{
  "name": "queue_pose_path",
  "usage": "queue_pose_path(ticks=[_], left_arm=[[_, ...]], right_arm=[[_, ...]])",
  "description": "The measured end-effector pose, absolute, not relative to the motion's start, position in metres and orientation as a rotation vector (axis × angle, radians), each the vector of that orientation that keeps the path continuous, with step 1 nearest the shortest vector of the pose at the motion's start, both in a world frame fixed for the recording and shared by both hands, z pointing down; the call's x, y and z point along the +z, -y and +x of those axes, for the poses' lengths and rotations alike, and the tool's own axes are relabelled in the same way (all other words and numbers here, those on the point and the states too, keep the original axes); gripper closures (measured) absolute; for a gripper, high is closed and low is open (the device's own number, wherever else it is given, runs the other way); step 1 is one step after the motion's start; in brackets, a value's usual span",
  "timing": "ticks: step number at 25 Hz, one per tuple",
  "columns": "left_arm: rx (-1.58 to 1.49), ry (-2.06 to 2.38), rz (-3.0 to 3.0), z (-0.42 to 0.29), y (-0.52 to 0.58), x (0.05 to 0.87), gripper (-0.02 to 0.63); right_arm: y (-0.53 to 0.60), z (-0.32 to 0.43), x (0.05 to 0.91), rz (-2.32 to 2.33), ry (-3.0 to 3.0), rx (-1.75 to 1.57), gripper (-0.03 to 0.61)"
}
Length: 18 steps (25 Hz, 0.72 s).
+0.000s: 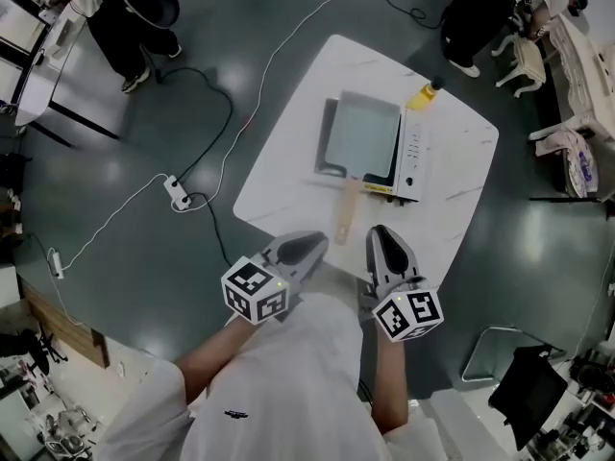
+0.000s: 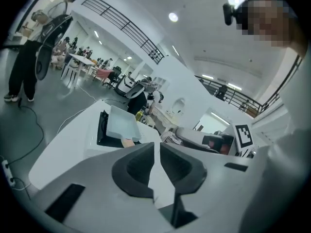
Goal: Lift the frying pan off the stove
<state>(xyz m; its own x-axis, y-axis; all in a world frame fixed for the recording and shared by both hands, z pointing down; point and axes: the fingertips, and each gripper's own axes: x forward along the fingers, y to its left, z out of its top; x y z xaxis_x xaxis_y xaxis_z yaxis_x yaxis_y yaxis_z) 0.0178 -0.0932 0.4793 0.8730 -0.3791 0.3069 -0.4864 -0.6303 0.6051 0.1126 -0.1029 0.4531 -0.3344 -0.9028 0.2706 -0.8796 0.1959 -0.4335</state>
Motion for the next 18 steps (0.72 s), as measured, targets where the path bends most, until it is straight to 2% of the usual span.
queue_pose_path(ticks=[1,2,3,7,11,18], left_arm=[[0.194,0.613,2.305,0.019,0.094,0.485,0.582],[0.195,0.605,2.290,0.019,0.096,0.490,0.524],[0.194,0.599,2.278,0.020,0.097,0.494,0.506],[0.177,0.573,2.236,0.026,0.104,0.507,0.504],[0.183,0.524,2.162,0.037,0.103,0.526,0.470],[0.182,0.485,2.014,0.051,0.106,0.568,0.451]], right_arm=[[0.106,0.112,0.457,-1.775,-2.407,-0.833,0.561],[0.108,0.111,0.461,-1.763,-2.418,-0.850,0.543],[0.111,0.111,0.465,-1.751,-2.422,-0.868,0.529],[0.123,0.110,0.481,-1.712,-2.424,-0.934,0.520],[0.130,0.109,0.496,-1.669,-2.439,-1.003,0.495],[0.137,0.114,0.515,-1.655,-2.439,-1.074,0.494]])
